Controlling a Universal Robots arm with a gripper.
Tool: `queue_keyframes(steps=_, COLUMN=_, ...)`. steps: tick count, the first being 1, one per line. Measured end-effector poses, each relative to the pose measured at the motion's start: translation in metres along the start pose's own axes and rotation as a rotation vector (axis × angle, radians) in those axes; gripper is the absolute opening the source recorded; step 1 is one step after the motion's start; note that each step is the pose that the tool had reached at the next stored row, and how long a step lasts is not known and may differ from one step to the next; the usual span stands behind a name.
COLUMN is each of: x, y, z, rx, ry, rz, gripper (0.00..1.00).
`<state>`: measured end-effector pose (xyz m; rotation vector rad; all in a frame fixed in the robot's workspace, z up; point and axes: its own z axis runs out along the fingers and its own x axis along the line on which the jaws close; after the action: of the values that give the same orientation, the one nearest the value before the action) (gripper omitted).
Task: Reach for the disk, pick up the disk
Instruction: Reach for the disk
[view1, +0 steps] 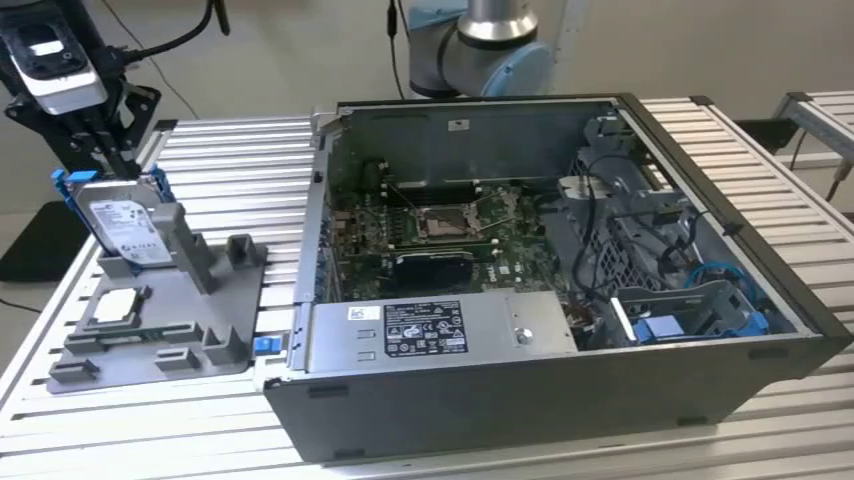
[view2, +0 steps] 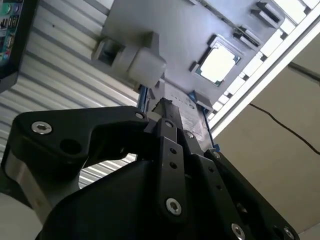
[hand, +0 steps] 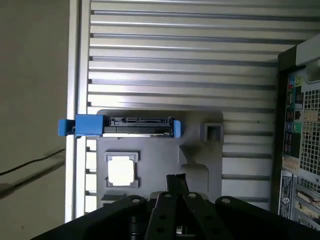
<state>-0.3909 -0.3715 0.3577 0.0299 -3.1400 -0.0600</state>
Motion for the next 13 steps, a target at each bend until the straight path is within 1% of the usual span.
queue_keyframes(steps=4, x=0.0011, y=0.0175, z=0.0009, rx=0.0000, ry=-0.0001, rz=0.000, gripper=0.00)
queue_keyframes(steps=6, x=0.0042, y=0.0251, z=0.0013, rx=0.0000, ry=0.0000, rz=0.000, gripper=0.00)
queue_keyframes(steps=8, x=0.0106, y=0.0292, z=0.0016, rx=0.0000, ry=-0.0001, rz=0.000, gripper=0.00)
queue_keyframes(steps=13, x=0.0282, y=0.0326, z=0.0020, rx=0.0000, ry=0.0000, rz=0.000, gripper=0.00)
